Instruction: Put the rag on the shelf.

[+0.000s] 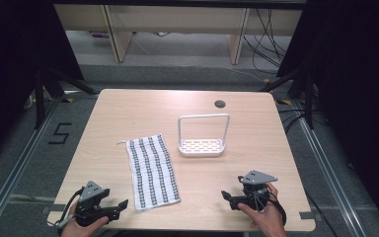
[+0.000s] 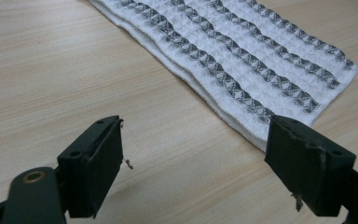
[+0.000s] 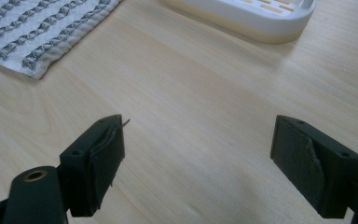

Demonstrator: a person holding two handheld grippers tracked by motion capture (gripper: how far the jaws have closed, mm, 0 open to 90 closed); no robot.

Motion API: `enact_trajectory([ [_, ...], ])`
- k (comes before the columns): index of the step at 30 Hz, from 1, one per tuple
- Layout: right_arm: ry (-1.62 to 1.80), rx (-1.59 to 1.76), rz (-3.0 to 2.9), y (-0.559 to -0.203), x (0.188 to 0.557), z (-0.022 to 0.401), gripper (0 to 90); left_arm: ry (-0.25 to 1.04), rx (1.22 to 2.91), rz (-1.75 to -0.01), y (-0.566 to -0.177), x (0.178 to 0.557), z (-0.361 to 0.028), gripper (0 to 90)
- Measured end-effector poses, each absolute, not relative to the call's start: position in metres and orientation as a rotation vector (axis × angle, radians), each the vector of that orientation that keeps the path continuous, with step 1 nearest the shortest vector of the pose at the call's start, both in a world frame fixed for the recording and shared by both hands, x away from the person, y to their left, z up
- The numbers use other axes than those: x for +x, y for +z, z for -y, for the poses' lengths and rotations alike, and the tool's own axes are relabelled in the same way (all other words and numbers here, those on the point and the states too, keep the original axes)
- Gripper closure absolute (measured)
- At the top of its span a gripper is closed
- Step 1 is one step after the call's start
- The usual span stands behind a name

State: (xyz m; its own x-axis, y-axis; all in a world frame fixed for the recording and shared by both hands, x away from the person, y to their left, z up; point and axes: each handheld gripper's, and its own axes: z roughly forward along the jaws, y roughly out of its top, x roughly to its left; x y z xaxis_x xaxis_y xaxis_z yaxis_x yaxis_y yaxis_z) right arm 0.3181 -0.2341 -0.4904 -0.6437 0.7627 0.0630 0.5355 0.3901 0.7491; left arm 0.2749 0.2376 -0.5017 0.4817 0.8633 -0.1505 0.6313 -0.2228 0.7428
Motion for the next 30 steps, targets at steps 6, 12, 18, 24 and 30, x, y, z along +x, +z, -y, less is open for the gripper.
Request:
enact_trajectory([
  [6, 1.133, 1.089, -2.359, -0.489, 0.317, 0.229, 19.4, 0.377, 1.944, -1.236, -0.502, 0.275, -0.236, 18.0],
  [12, 1.132, 1.049, -2.377, -0.488, 0.314, 0.219, 23.0, 0.370, 1.964, -1.214, -0.502, 0.274, -0.234, 18.7],
  [18, 1.153, 1.011, -2.401, -0.486, 0.312, 0.209, 26.4, 0.355, 1.989, -1.168, -0.501, 0.272, -0.229, 19.1],
  [24, 1.162, 0.989, -2.432, -0.485, 0.310, 0.202, 31.1, 0.334, 1.991, -1.145, -0.502, 0.271, -0.224, 20.6],
  [30, 1.167, 0.911, -2.465, -0.486, 0.310, 0.188, 34.5, 0.311, 2.007, -1.112, -0.502, 0.270, -0.218, 23.6],
])
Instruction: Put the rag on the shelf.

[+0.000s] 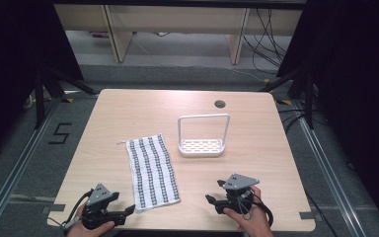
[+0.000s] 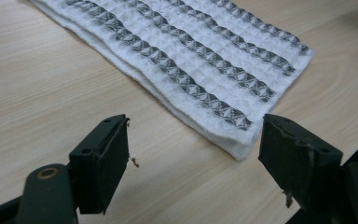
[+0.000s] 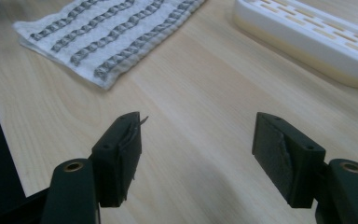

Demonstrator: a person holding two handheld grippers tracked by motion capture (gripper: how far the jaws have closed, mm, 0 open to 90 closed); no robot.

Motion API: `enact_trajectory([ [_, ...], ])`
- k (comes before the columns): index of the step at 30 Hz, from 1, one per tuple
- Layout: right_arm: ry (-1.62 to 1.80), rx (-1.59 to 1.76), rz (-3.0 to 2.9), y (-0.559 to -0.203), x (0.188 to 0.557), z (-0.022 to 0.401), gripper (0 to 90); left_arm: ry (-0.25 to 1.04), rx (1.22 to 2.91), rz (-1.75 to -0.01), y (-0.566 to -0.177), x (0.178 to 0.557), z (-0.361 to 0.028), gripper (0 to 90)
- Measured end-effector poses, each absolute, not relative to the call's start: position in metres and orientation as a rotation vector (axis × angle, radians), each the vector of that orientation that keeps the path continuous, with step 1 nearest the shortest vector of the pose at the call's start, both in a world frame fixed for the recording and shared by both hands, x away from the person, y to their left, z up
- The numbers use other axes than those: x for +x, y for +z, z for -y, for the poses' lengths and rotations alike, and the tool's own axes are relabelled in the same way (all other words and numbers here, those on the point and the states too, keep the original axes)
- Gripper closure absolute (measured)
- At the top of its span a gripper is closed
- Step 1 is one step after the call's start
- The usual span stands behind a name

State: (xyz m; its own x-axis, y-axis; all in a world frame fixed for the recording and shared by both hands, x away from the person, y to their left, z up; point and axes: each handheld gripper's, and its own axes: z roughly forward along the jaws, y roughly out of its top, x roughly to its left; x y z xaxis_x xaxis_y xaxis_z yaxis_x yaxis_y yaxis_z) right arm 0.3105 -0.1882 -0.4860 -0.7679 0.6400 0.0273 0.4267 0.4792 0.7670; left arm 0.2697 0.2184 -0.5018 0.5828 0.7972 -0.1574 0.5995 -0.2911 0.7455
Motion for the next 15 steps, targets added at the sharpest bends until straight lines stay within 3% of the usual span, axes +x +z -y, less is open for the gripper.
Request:
enact_trajectory([
  [5, 1.171, 0.878, -2.503, -0.487, 0.311, 0.175, 36.8, 0.304, 1.967, -1.101, -0.504, 0.268, -0.210, 27.4],
  [15, 1.194, 0.787, -2.558, -0.490, 0.312, 0.151, 42.8, 0.295, 2.041, -1.030, -0.507, 0.267, -0.197, 33.0],
])
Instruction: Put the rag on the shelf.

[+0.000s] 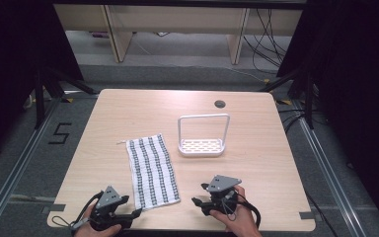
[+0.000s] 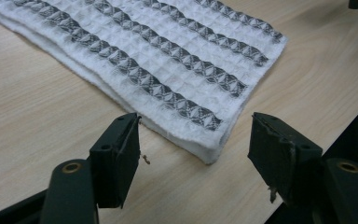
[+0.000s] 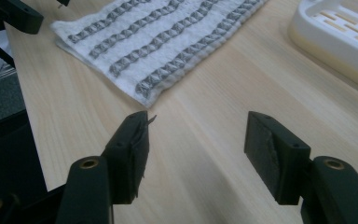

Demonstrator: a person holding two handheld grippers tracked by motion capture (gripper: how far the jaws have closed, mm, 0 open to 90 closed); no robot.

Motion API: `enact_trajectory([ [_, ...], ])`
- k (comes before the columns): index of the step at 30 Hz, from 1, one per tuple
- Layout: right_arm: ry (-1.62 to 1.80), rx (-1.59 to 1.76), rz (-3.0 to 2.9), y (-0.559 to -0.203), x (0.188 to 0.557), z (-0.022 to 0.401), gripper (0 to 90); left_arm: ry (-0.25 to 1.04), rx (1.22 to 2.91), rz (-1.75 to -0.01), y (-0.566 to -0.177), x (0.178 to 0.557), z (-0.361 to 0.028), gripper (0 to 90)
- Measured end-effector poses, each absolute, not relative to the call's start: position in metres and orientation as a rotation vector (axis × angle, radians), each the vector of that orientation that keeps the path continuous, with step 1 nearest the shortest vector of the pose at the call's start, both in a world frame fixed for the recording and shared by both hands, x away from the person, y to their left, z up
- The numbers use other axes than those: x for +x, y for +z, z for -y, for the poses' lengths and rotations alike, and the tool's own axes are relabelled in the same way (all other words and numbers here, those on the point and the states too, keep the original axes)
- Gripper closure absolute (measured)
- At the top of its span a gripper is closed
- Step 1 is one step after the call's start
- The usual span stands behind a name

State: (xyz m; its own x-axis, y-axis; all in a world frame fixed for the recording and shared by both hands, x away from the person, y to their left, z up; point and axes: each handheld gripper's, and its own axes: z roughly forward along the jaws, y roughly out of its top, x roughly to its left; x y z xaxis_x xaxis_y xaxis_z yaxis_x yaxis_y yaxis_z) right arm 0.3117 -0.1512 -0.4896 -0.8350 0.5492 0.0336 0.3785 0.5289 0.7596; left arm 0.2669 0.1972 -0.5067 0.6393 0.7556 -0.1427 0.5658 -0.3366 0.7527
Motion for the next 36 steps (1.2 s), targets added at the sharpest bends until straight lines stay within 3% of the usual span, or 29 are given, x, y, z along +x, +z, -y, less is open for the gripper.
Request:
enact_trajectory([
  [25, 1.140, 0.645, -2.632, -0.497, 0.322, 0.097, 51.4, 0.366, 2.175, -0.926, -0.509, 0.267, -0.177, 47.1],
  [28, 1.141, 0.622, -2.635, -0.500, 0.325, 0.091, 51.6, 0.386, 2.280, -0.867, -0.507, 0.270, -0.180, 50.0],
  [36, 1.119, 0.646, -2.643, -0.503, 0.328, 0.083, 52.7, 0.388, 2.222, -0.929, -0.512, 0.269, -0.175, 54.1],
])
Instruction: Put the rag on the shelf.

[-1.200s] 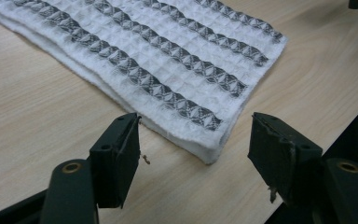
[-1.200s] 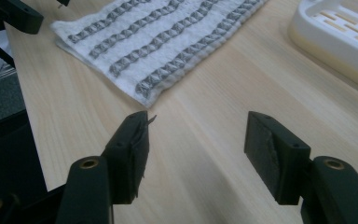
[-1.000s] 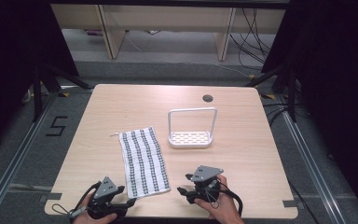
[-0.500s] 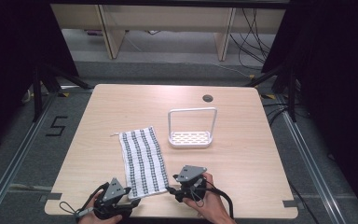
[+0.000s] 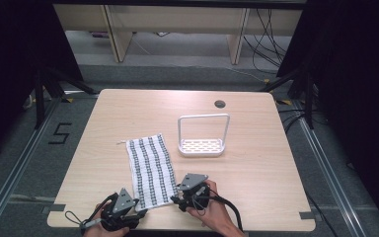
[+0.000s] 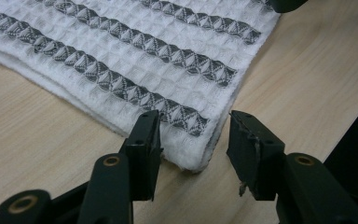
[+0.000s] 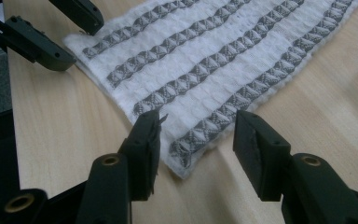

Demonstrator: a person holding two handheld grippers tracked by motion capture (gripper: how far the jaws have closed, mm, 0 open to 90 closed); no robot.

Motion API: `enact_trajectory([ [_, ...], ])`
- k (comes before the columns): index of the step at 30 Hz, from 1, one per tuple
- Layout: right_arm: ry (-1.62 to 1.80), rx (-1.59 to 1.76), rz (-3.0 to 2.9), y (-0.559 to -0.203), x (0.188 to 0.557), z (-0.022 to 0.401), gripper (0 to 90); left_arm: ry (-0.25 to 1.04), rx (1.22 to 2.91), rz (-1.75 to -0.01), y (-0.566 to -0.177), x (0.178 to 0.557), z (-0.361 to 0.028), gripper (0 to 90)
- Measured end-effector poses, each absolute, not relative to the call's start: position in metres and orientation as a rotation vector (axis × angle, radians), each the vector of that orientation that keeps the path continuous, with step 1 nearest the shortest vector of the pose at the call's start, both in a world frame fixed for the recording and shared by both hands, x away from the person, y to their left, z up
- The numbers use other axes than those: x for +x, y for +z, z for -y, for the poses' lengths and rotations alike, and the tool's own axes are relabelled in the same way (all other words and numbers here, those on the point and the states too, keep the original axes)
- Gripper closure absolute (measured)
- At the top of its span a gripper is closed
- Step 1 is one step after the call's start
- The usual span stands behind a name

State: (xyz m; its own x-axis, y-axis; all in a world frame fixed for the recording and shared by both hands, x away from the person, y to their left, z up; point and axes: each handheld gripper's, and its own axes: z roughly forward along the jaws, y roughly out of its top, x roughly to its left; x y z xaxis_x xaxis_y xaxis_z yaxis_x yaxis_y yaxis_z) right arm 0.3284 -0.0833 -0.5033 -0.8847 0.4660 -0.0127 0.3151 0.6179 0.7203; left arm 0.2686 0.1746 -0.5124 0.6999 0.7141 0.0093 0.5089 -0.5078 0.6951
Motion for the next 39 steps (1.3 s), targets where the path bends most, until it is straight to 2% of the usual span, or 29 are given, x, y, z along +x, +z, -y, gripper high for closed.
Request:
enact_trajectory([
  [1, 1.102, 0.651, -2.654, -0.503, 0.328, 0.083, 53.0, 0.400, 2.296, -0.871, -0.509, 0.270, -0.178, 54.1],
  [5, 1.085, 0.653, -2.662, -0.507, 0.330, 0.080, 54.5, 0.404, 2.257, -0.906, -0.511, 0.269, -0.176, 60.7],
  [8, 1.084, 0.654, -2.679, -0.507, 0.328, 0.079, 56.2, 0.420, 2.299, -0.867, -0.509, 0.271, -0.178, 62.9],
  [10, 1.072, 0.632, -2.675, -0.509, 0.329, 0.078, 58.7, 0.419, 2.242, -0.901, -0.512, 0.270, -0.176, 69.5],
  [11, 1.065, 0.641, -2.684, -0.511, 0.328, 0.076, 63.5, 0.448, 2.263, -0.889, -0.511, 0.272, -0.178, 72.7],
  [14, 1.069, 0.633, -2.692, -0.512, 0.329, 0.075, 68.4, 0.454, 2.303, -0.856, -0.509, 0.273, -0.181, 77.4],
  [15, 1.084, 0.637, -2.714, -0.512, 0.329, 0.074, 73.9, 0.457, 2.268, -0.889, -0.512, 0.272, -0.180, 81.2],
  [16, 1.084, 0.637, -2.714, -0.512, 0.329, 0.074, 73.9, 0.457, 2.268, -0.889, -0.512, 0.272, -0.180, 82.2],
  [18, 1.075, 0.613, -2.719, -0.512, 0.331, 0.073, 81.3, 0.473, 2.279, -0.866, -0.511, 0.273, -0.180, 83.5],
  [22, 1.098, 0.644, -2.725, -0.511, 0.332, 0.072, 85.4, 0.469, 2.277, -0.862, -0.510, 0.271, -0.178, 85.0],
  [35, 1.216, 0.631, -2.653, -0.486, 0.332, 0.077, 86.5, 0.516, 2.237, -0.809, -0.490, 0.269, -0.184, 85.5],
  [36, 1.231, 0.627, -2.640, -0.484, 0.332, 0.077, 86.5, 0.504, 2.177, -0.855, -0.490, 0.267, -0.182, 85.5],
  [37, 1.243, 0.622, -2.635, -0.481, 0.332, 0.078, 86.5, 0.510, 2.221, -0.829, -0.484, 0.268, -0.186, 85.5],
  [39, 1.263, 0.630, -2.622, -0.473, 0.332, 0.079, 86.6, 0.491, 2.141, -0.849, -0.480, 0.269, -0.187, 85.6],
])
